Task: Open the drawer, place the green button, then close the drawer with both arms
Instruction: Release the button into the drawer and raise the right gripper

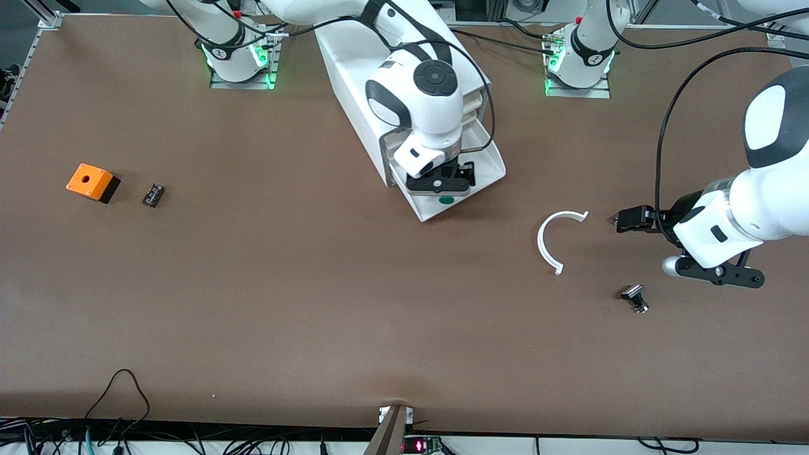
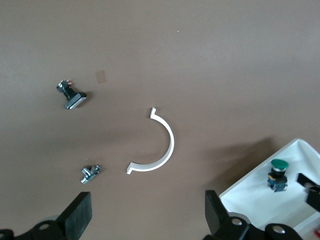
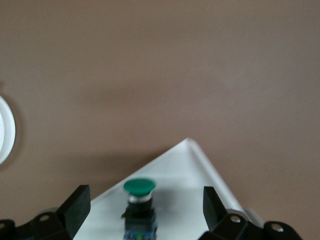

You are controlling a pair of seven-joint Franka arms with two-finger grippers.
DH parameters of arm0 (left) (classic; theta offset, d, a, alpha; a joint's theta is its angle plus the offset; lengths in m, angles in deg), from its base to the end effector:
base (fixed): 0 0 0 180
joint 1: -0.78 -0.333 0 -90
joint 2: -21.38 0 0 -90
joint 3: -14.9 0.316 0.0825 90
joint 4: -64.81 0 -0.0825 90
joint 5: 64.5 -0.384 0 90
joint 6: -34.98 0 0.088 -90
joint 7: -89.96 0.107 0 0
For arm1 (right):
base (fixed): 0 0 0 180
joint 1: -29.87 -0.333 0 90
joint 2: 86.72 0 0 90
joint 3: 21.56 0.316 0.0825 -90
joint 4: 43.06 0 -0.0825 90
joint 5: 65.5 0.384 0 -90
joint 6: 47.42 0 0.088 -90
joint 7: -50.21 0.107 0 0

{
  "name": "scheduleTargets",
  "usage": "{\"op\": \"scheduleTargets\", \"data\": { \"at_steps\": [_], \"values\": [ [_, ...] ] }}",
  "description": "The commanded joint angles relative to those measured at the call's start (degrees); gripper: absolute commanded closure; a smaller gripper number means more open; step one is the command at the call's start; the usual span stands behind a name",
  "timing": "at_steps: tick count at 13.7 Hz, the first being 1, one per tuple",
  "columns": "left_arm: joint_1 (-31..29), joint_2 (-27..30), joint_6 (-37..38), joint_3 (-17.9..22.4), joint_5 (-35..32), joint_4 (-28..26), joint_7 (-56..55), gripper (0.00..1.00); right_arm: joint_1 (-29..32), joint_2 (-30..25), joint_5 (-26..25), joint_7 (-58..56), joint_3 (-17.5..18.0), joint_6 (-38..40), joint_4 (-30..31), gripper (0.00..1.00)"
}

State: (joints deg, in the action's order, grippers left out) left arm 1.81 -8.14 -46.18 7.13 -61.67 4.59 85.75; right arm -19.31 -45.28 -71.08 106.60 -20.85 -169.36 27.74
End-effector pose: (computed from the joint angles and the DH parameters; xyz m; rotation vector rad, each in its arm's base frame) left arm 0.6761 -0.0849 0.5354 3.0304 -0.1085 -0.2386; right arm 0.4965 0.5787 0.3559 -3.0412 0.1106 -0.2512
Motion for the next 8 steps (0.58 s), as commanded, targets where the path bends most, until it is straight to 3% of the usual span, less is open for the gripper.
{"op": "scheduleTargets", "data": {
  "at_steps": [1,4,8],
  "values": [
    [0.37,-0.27,0.48,-0.40,-0.72,1.33,-5.36,0.00,6.09,-3.81,-0.13,-7.15,-0.71,3.02,0.39,0.00],
    [0.63,-0.36,0.30,-0.40,-0.80,1.33,-6.86,0.00,11.30,-7.68,0.31,-11.13,-0.88,4.77,1.09,0.00],
    [1.25,-0.53,-0.74,-0.05,-1.06,0.72,-10.80,0.00,14.11,-12.25,0.22,-17.00,-5.45,14.42,1.18,0.00]
  ]
}}
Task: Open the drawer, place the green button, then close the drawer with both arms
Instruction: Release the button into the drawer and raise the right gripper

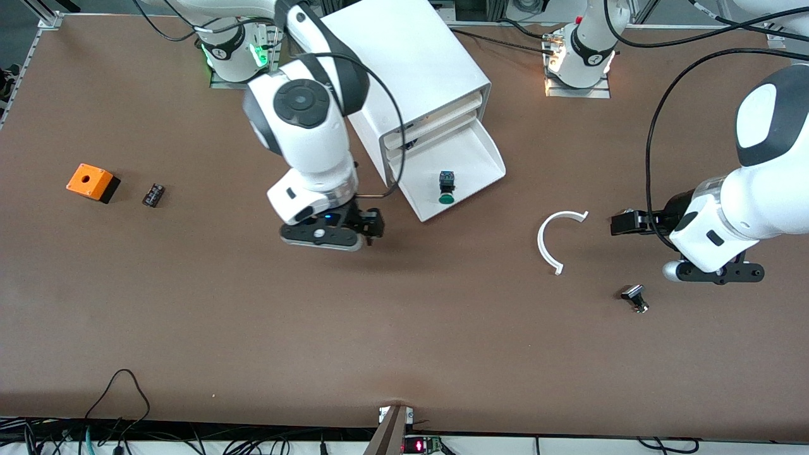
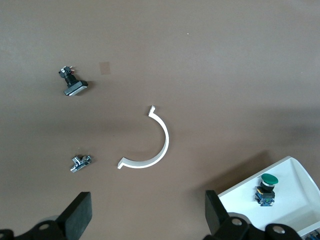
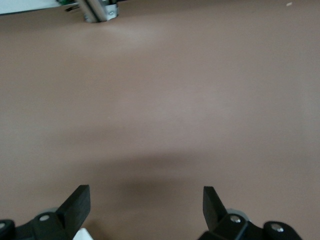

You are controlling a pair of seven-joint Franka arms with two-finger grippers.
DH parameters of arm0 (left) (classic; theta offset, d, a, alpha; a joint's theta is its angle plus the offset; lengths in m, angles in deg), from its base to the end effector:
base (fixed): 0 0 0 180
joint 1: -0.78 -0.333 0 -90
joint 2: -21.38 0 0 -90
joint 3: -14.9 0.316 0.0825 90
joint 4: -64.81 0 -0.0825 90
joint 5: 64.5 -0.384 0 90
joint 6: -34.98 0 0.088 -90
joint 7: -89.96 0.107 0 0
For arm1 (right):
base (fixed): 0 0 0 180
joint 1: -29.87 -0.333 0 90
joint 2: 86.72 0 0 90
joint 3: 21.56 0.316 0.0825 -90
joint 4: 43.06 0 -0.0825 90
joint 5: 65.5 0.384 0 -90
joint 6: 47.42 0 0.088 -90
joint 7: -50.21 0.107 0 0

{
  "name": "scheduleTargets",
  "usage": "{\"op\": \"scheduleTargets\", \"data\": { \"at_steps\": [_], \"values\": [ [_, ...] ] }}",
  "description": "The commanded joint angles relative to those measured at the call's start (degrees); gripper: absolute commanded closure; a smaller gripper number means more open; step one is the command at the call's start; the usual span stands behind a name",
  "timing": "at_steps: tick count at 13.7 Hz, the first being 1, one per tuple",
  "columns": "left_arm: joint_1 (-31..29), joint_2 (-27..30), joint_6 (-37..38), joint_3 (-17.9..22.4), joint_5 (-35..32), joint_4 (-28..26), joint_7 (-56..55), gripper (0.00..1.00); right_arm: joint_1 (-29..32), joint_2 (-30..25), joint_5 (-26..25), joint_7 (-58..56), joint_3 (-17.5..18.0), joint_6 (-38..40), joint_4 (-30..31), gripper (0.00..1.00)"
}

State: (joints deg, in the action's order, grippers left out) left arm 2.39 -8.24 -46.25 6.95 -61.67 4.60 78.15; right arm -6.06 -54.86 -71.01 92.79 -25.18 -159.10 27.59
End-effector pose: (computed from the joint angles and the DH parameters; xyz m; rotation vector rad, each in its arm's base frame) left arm 0.6755 -0.0933 0.5345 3.0405 0.0734 -0.2505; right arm 0.6173 0.3962 0.4647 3.1168 -0.2165 0.3190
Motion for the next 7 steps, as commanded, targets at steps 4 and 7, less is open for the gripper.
{"op": "scheduleTargets", "data": {
  "at_steps": [4,7],
  "values": [
    [4.17,0.00,-11.29,0.05,-3.16,-6.04,-24.97,0.00,4.98,-8.65,0.41,-11.62,-4.03,8.32,5.36,0.00],
    [8.48,0.00,-20.80,0.05,-7.30,-13.08,-33.52,0.00,12.09,-12.16,2.87,-17.24,-1.49,8.41,8.44,0.00]
  ]
}}
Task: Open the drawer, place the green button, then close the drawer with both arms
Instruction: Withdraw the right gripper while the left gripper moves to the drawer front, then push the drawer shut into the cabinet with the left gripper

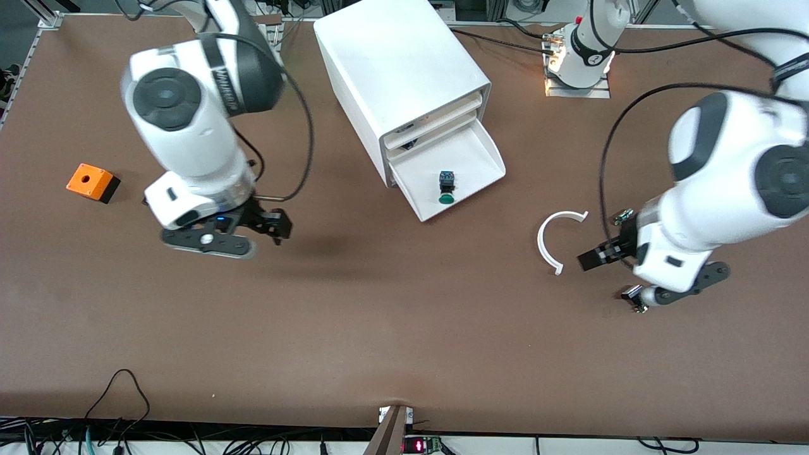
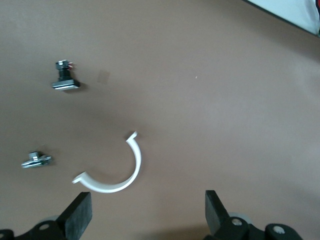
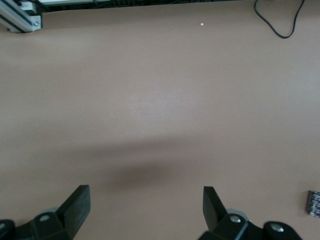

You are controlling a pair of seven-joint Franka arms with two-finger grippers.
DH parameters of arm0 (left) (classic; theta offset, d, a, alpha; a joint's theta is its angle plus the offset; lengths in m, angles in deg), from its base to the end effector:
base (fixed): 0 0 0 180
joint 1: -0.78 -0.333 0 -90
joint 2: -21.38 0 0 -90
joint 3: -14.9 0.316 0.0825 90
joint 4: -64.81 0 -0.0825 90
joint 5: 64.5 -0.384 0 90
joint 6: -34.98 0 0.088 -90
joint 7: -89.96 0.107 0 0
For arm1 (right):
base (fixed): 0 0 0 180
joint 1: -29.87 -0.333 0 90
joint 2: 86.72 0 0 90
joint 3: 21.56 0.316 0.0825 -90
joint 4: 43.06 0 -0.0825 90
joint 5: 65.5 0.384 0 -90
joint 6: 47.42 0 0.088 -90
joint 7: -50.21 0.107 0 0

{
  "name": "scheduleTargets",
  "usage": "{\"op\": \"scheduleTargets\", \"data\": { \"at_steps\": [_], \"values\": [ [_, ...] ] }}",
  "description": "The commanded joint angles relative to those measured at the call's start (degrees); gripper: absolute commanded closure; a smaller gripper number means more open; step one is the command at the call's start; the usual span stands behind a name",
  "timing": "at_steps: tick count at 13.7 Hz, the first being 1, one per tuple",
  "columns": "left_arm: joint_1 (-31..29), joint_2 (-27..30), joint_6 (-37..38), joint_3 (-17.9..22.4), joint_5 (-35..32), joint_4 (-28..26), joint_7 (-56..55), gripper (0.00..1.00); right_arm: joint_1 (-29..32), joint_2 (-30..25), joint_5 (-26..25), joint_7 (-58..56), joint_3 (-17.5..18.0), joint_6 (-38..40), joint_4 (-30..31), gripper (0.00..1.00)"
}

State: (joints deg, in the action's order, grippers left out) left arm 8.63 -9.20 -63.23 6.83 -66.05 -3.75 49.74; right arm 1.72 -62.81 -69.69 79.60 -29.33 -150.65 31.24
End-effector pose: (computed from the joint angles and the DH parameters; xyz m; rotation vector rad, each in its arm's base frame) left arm 0.6894 -0.1689 0.4777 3.0324 0.6766 -0.0483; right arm 0.6442 0.2521 0.5190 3.0521 -0.1983 0.2083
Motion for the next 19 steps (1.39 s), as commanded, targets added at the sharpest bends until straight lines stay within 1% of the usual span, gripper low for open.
{"op": "scheduleTargets", "data": {
  "at_steps": [1,3,5,6,7,8,10,11,13,14,15,16,17,19],
  "values": [
    [3.12,1.22,-3.92,0.17,-3.72,-5.97,-8.70,0.00,7.03,-5.44,1.99,-4.86,3.97,-0.22,6.28,0.00],
    [5.75,1.14,-6.80,0.25,-3.99,-8.51,-12.94,0.00,12.74,-8.43,2.70,-7.32,7.40,0.05,9.10,0.00],
    [7.17,2.18,-10.06,-0.01,-6.79,-13.86,-15.57,0.00,17.23,-12.55,2.70,-9.69,9.60,0.22,13.48,0.00],
    [8.30,3.58,-12.77,-0.10,-6.89,-17.46,-16.20,0.00,18.73,-15.10,2.70,-10.31,10.31,-0.04,16.46,0.00],
    [8.75,5.86,-16.89,-0.10,-6.89,-22.45,-16.29,0.00,20.49,-17.47,2.70,-10.67,11.10,-0.22,18.84,0.00],
    [9.28,8.06,-23.11,-0.10,-6.89,-28.59,-16.29,0.00,22.59,-19.84,2.70,-11.89,12.76,0.04,21.04,0.00],
    [9.46,11.14,-35.24,-0.19,-8.99,-39.76,-18.74,0.00,24.63,-24.24,2.70,-13.57,13.30,0.22,25.09,0.00],
    [10.33,11.50,-37.39,-0.27,-9.52,-41.82,-20.14,0.00,25.59,-26.44,2.70,-14.18,13.30,0.48,26.76,0.00],
    [14.10,10.81,-37.49,-0.10,-10.49,-42.28,-28.02,0.00,26.39,-29.96,2.70,-14.45,13.56,2.23,28.71,0.00],
    [14.73,10.72,-37.32,-0.19,-14.15,-43.58,-33.11,0.00,26.74,-31.11,2.70,-14.45,13.65,3.29,29.06,0.00],
    [14.73,10.98,-37.67,-0.27,-18.71,-46.47,-37.60,0.00,27.09,-32.08,2.70,-14.80,13.65,3.99,29.59,0.00],
    [14.64,11.24,-37.76,-0.36,-21.80,-47.19,-39.04,0.00,27.10,-32.78,2.70,-15.15,13.65,4.09,30.03,0.00],
    [15.60,10.98,-37.24,-0.80,-22.96,-47.11,-39.05,0.00,27.18,-33.40,2.70,-15.24,13.65,4.09,30.29,0.00],
    [17.62,9.06,-36.62,-2.20,-22.97,-47.64,-39.84,0.00,27.10,-33.67,2.78,-15.85,13.56,4.35,30.38,0.00]
  ]
}}
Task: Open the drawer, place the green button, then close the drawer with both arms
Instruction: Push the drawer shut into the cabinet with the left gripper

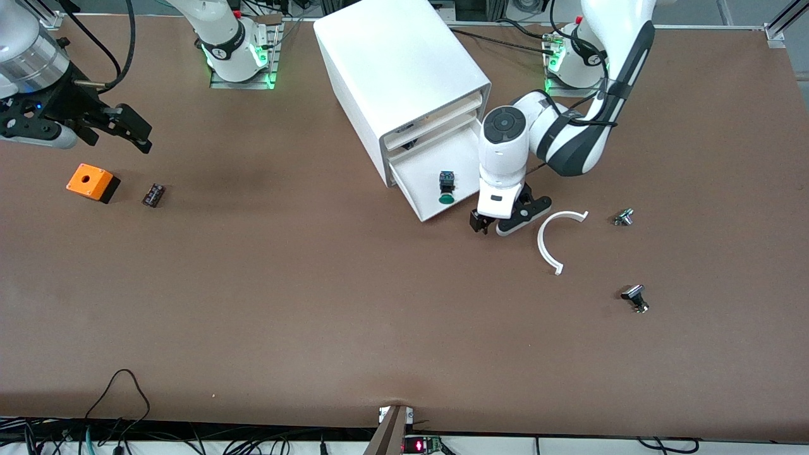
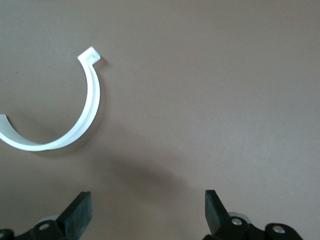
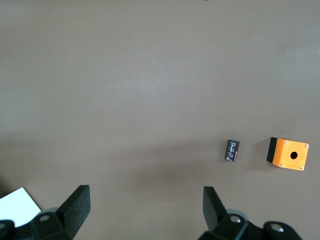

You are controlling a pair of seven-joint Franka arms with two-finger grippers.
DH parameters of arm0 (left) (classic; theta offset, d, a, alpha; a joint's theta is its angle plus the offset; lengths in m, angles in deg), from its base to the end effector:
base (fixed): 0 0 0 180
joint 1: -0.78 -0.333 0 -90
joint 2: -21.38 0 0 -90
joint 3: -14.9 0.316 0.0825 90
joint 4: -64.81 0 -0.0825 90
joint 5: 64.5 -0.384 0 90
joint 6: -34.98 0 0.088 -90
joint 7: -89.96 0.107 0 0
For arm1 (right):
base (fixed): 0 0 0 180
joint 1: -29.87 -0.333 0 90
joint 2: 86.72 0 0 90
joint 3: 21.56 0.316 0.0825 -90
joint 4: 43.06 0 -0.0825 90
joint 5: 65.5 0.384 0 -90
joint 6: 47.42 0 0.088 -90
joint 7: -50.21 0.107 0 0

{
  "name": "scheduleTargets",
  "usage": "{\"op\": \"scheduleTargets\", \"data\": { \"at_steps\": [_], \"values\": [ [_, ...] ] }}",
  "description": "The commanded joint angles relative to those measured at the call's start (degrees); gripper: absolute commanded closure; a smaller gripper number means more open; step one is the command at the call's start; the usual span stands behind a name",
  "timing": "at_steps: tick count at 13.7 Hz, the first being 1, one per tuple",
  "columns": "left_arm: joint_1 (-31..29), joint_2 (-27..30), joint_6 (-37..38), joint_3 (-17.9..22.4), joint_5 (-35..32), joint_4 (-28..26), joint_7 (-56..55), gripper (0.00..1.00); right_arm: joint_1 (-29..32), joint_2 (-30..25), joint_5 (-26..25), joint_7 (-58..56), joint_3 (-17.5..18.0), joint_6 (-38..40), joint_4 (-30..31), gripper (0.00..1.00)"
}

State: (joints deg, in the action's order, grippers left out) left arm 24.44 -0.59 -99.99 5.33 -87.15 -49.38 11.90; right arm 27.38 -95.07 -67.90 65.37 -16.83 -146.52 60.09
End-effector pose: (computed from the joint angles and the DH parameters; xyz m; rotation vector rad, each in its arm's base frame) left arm 0.5124 -0.3255 0.2700 -2.9047 -0.7598 -0.2603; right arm 0.5172 0.0645 0.6075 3.0938 -0.2075 0.1295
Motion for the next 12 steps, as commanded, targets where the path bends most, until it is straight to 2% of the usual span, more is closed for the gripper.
{"op": "scheduleTargets", "data": {
  "at_steps": [1,6,10,12],
  "values": [
    [2.95,-0.43,0.15,-1.06,-1.87,-2.01,-2.10,0.00,1.44,-1.58,1.00,-1.89,1.07,0.57,1.53,0.00],
    [3.32,-2.46,-0.20,-2.63,-1.79,-1.83,-1.66,0.00,1.44,-0.18,2.93,-5.84,0.72,0.31,1.27,0.00],
    [2.88,-2.46,0.23,-5.01,4.53,-1.57,-1.39,0.01,1.44,0.00,2.84,-5.59,0.72,0.92,0.65,0.00],
    [2.79,-2.37,0.76,-7.03,4.98,-1.57,-1.48,0.01,1.44,0.26,2.75,-5.85,0.81,0.92,0.04,0.00]
  ]
}}
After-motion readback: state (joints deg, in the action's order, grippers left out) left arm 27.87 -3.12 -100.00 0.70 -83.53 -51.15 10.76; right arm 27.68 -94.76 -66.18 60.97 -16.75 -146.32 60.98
